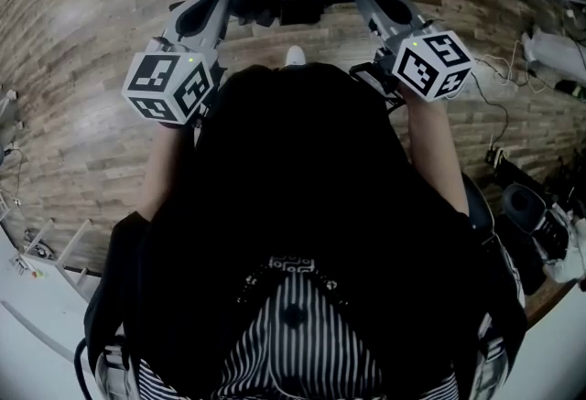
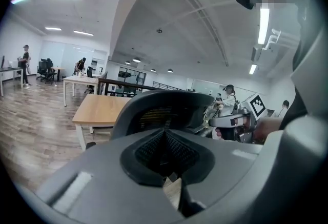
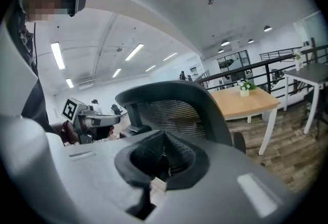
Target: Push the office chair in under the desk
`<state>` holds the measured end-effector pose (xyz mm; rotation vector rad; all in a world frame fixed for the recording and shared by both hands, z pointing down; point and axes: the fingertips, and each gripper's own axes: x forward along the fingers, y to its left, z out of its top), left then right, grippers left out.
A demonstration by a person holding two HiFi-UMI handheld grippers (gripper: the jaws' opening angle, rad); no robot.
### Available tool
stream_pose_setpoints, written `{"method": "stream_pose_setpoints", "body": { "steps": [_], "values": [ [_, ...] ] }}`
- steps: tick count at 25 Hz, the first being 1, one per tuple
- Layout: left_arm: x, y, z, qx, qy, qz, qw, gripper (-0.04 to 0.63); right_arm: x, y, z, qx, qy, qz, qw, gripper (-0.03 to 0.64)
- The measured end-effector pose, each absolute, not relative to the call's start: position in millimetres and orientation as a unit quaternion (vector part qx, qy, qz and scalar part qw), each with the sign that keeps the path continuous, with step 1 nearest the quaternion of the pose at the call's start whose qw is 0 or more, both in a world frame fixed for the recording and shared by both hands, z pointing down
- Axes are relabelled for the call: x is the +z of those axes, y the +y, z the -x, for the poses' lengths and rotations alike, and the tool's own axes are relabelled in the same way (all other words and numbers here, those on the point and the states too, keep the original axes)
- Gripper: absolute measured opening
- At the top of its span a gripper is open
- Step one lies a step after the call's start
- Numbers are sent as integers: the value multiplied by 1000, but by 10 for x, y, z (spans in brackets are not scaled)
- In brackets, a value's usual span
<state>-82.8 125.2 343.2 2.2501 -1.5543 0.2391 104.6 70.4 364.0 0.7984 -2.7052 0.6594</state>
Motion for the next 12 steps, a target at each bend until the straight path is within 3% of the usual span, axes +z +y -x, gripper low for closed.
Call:
{"method": "stream_pose_setpoints", "body": {
  "steps": [3, 6, 7, 12],
  "values": [
    [3450, 1176, 884, 92, -578, -786, 198, 2, 3697, 559, -1153, 227, -921, -290, 127, 17],
    [3513, 1195, 941, 111, -597, -769, 201, 43, 3722, 483, -1258, 225, -913, -316, 127, 110],
    [3542, 1198, 961, 118, -602, -764, 201, 76, 3738, 449, -1295, 222, -909, -327, 129, 149],
    [3591, 1092, 1216, 141, -627, -742, 190, 379, 3871, 134, -1408, 242, -887, -371, 132, 332]
  ]
}}
